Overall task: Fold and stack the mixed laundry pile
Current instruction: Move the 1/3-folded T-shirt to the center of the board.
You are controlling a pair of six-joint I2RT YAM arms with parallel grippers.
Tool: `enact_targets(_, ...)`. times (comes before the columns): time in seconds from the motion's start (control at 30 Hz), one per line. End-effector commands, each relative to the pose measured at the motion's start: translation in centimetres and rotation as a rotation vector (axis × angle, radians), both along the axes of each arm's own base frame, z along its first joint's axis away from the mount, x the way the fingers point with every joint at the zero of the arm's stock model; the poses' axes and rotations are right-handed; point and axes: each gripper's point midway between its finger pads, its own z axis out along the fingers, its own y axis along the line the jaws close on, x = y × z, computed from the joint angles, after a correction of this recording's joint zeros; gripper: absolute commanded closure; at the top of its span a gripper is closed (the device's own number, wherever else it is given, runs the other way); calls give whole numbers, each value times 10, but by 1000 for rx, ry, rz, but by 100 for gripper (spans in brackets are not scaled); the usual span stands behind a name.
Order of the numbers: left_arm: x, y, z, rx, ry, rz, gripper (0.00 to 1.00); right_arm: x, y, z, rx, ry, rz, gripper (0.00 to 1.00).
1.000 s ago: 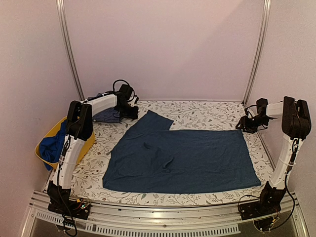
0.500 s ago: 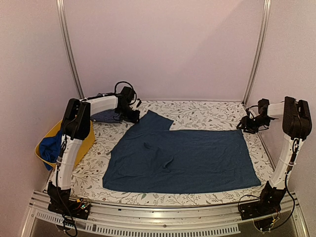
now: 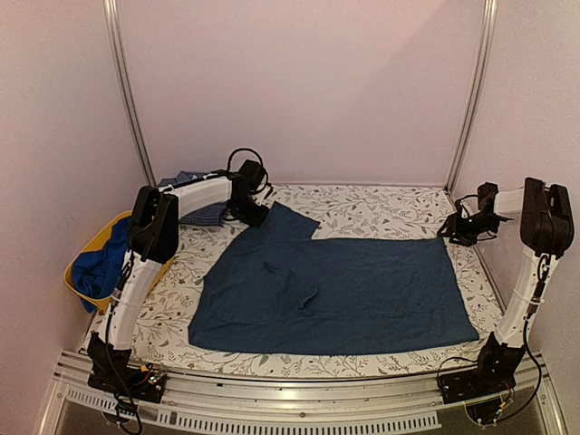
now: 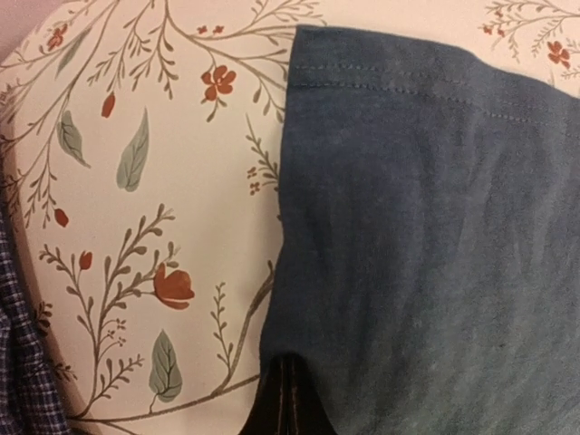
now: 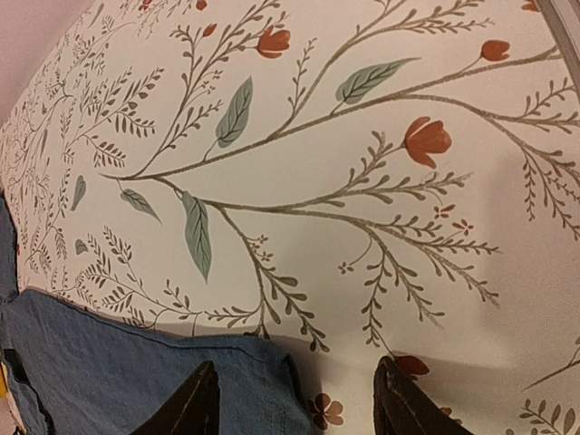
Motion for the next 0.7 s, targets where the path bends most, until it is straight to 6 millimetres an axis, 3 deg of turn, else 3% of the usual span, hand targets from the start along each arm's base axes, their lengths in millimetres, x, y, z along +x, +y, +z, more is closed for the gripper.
enact_targets(0.0, -26, 30, -65, 36, 194, 16, 100, -11, 3, -13, 24, 41, 2, 44)
enact_targets(0.13, -1, 48, -55, 39, 142, 37, 100, -10, 3, -13, 19, 34, 11, 41)
enact_targets(0.27, 16, 50, -46, -6, 103, 37, 100, -9, 4, -12, 25, 29, 15, 38)
enact_targets(0.67, 19, 33, -42, -88, 100, 10, 100, -8, 11, -17, 46, 13, 94, 37)
